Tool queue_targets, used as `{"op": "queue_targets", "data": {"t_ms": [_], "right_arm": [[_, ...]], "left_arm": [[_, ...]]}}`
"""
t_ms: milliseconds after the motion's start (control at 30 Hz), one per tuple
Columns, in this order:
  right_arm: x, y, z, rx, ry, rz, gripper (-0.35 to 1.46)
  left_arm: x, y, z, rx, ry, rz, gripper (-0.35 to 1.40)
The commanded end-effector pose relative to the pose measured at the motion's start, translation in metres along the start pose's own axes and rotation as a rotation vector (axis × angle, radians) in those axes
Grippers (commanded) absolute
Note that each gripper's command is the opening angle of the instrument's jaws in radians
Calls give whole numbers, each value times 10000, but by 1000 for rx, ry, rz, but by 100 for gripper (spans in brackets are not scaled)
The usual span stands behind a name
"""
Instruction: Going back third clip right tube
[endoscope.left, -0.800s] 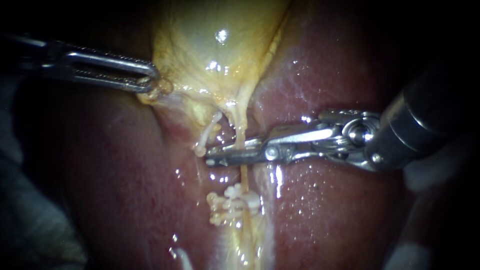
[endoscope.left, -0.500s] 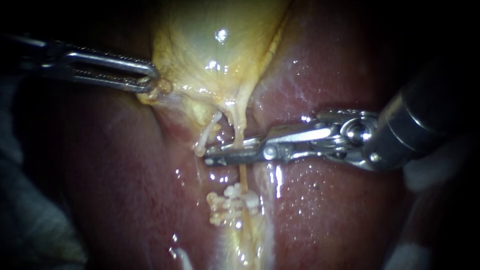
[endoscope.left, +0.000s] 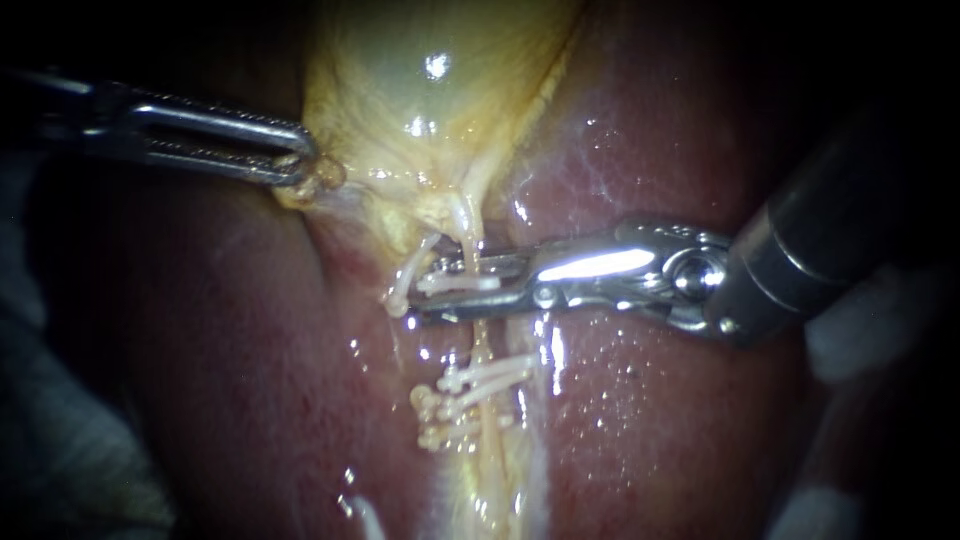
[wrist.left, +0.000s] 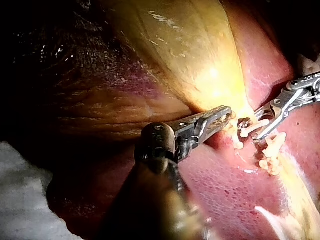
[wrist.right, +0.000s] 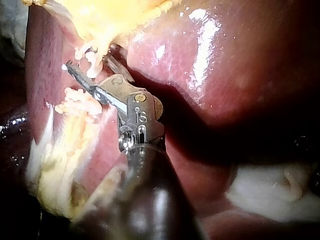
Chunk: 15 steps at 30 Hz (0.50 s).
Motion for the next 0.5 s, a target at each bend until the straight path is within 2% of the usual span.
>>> {"op": "queue_targets", "data": {"t_ms": [33,367,500], "right_arm": [[0,0,0,-1,0,0,41],[-6,5,-2,0,-1,-16,44],[-9,2,-11,1,-6,-124,45]], "left_arm": [[0,0,0,0,0,0,-35],[0,0,0,0,0,0,-35],[-1,0,-2,-1,-1,1,-35]]}}
